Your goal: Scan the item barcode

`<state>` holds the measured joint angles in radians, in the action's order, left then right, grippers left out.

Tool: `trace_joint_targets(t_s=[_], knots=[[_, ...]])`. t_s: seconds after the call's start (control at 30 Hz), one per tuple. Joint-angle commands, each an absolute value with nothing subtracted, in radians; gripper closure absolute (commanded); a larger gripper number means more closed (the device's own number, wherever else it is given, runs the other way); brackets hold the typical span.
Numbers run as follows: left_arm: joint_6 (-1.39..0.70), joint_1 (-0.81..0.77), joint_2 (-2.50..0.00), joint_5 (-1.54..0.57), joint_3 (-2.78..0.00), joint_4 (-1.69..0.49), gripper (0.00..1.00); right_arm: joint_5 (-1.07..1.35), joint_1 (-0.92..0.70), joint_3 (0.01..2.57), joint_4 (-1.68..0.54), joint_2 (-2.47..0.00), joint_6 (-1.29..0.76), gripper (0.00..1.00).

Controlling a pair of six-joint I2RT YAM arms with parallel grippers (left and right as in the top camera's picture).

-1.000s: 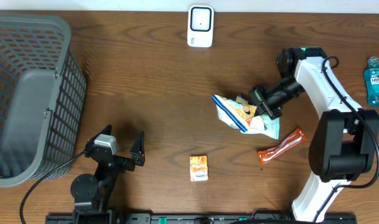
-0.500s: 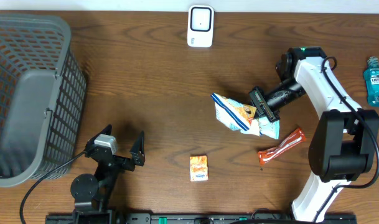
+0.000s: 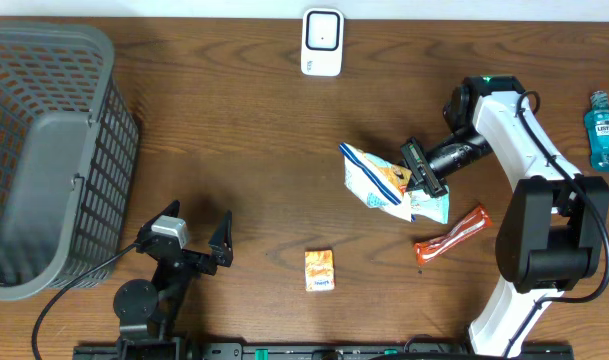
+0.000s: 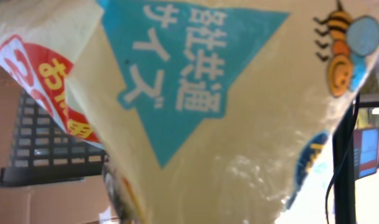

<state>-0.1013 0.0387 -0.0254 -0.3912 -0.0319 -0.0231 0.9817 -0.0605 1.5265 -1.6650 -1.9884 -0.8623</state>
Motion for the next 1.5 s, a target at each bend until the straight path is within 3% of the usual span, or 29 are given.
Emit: trace_joint_targets(t_s=[0.0, 0.17, 0.33, 0.43, 0.53, 0.8, 1.03, 1.47], knots=[[-0.103, 0.040, -0.023, -0.408, -0.004, -0.039, 0.02, 1.031, -0.060, 1.528, -1.653, -1.967, -0.694, 0.99], [-0.102, 0.040, -0.023, -0.408, -0.004, -0.039, 0.02, 1.180, -0.060, 1.528, -1.478, -1.967, -0.261, 0.99], [-0.103, 0.040, -0.023, -0.408, -0.004, -0.039, 0.02, 1.562, -0.060, 1.530, -1.357, -1.967, 0.379, 0.99], [-0.102, 0.040, -0.023, -0.408, -0.004, -0.039, 0.02, 1.562, -0.064, 1.534, -1.317, -1.967, 0.677, 0.99], [-0.102, 0.040, -0.023, -0.408, -0.004, -0.039, 0.02, 1.555, -0.088, 1.529, -1.328, -1.967, 1.187, 0.99], [-0.102, 0.040, -0.024, -0.408, -0.004, -0.039, 0.02, 1.562, -0.184, 1.532, -1.319, -1.967, 1.735, 0.99], [-0.103, 0.040, -0.024, -0.408, -0.004, -0.039, 0.02, 1.562, -0.273, 1.641, -1.306, -1.956, 1.993, 0.99], [-0.102, 0.040, -0.024, -0.408, -0.004, -0.039, 0.02, 1.562, -0.278, 1.847, -1.423, -1.911, 1.975, 0.99]])
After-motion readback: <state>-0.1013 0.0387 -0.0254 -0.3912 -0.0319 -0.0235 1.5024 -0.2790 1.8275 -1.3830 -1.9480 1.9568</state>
